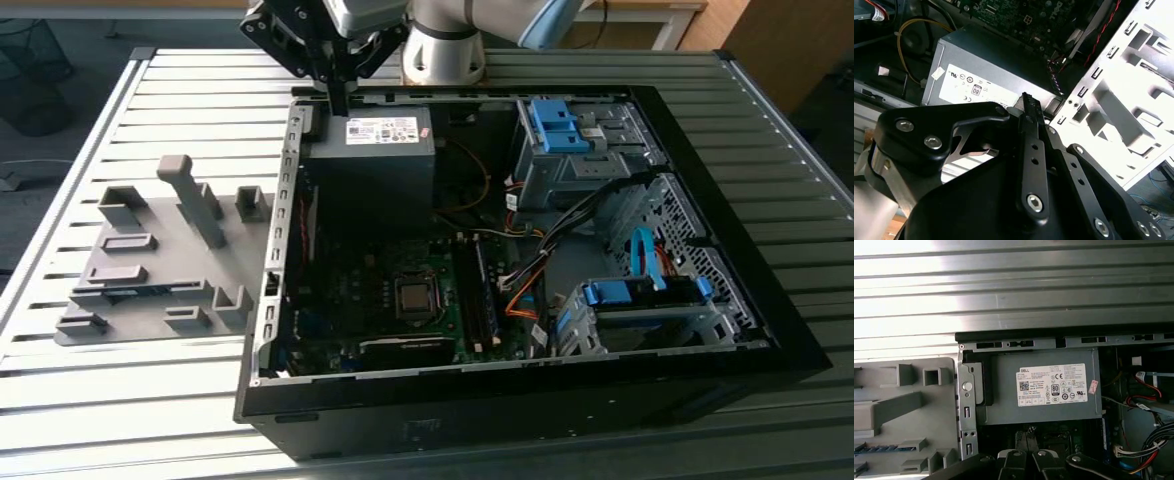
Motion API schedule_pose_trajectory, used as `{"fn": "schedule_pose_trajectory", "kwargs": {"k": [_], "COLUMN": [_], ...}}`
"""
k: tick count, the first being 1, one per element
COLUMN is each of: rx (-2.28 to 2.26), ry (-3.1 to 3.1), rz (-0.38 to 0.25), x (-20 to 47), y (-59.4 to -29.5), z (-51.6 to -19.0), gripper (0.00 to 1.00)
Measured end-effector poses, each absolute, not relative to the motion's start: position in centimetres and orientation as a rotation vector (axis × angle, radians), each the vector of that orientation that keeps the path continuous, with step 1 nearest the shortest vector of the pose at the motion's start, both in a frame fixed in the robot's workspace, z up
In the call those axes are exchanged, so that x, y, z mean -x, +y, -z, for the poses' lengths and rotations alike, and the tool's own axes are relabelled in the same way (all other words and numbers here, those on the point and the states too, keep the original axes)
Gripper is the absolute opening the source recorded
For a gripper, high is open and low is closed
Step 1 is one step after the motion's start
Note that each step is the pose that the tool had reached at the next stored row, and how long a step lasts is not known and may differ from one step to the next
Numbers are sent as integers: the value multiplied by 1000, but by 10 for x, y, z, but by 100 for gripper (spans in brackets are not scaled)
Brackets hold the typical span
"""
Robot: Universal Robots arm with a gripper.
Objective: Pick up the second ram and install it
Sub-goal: 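Reach for the second ram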
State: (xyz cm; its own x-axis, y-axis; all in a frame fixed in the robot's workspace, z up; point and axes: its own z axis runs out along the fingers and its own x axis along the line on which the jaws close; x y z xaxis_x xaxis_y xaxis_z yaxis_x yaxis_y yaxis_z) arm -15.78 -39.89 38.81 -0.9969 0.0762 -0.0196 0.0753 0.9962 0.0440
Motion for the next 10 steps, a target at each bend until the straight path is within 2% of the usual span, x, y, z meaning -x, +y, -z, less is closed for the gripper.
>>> {"fn": "schedule_pose_trajectory", "kwargs": {"k": [10], "rx": [-118], "ry": [3117], "rz": [-67], "x": [160], "y": [-399], "z": [-388], "gripper": [11]}}
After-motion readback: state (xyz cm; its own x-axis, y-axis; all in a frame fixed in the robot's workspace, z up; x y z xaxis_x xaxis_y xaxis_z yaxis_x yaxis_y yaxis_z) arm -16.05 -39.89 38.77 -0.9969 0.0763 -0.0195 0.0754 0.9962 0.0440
